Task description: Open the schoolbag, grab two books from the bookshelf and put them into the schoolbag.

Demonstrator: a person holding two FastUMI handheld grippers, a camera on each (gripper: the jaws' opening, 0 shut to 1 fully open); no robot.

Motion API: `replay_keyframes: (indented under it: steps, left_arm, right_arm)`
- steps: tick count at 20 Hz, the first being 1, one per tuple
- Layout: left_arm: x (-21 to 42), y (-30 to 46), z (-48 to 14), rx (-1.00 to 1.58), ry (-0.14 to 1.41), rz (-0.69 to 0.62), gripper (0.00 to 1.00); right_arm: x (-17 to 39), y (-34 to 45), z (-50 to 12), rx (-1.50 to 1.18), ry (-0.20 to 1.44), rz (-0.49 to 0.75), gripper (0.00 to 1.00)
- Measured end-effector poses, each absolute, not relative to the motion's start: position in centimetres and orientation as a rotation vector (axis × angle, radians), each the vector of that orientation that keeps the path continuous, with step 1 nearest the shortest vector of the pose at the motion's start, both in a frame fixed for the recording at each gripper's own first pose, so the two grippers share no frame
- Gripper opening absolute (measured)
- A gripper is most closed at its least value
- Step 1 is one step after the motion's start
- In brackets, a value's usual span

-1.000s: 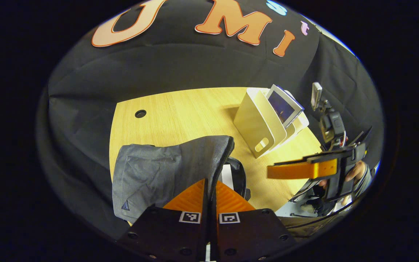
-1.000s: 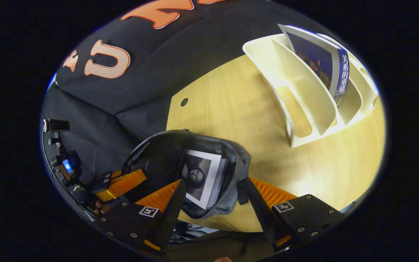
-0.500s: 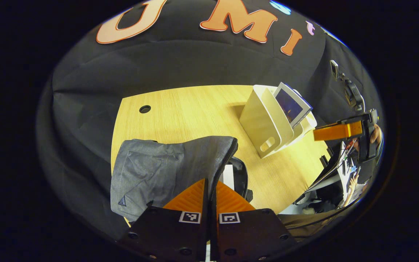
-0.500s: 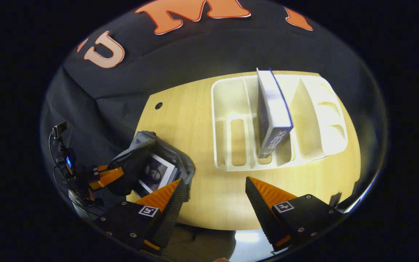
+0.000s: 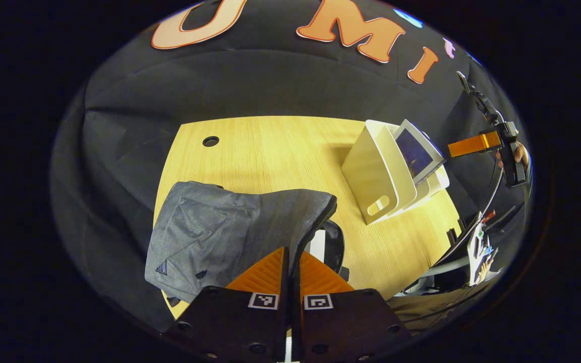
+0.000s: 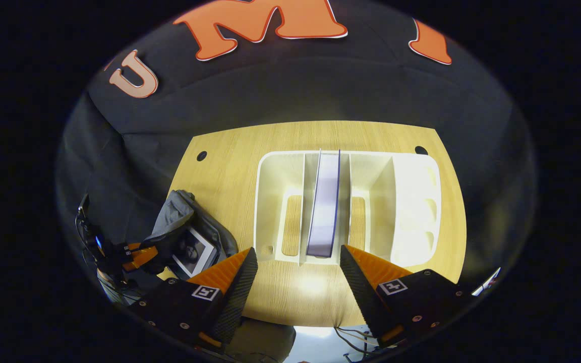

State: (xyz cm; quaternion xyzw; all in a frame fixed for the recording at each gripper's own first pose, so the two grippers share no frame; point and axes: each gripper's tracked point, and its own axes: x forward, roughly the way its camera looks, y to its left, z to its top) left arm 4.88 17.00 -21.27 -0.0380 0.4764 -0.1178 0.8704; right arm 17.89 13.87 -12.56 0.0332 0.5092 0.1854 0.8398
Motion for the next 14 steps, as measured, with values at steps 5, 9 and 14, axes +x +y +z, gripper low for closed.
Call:
replay_keyframes:
  steps: [5, 9, 14]
  left_arm:
    - [4.9, 17.0, -21.5, -0.1, 1.002, -0.19, 0.05]
    - [4.7, 17.1, -21.5, -0.106, 1.007, -0.152, 0.05]
    - [4.7, 16.8, -21.9, -0.116, 1.022, -0.125, 0.05]
  right_arm:
    - [21.7, 13.3, -16.0, 0.041, 1.128, 0.369, 0.98]
    - [24.0, 13.7, -18.2, 0.058, 1.176, 0.364, 0.93]
    - [25.7, 13.9, -19.5, 0.136, 1.214, 0.308, 0.52]
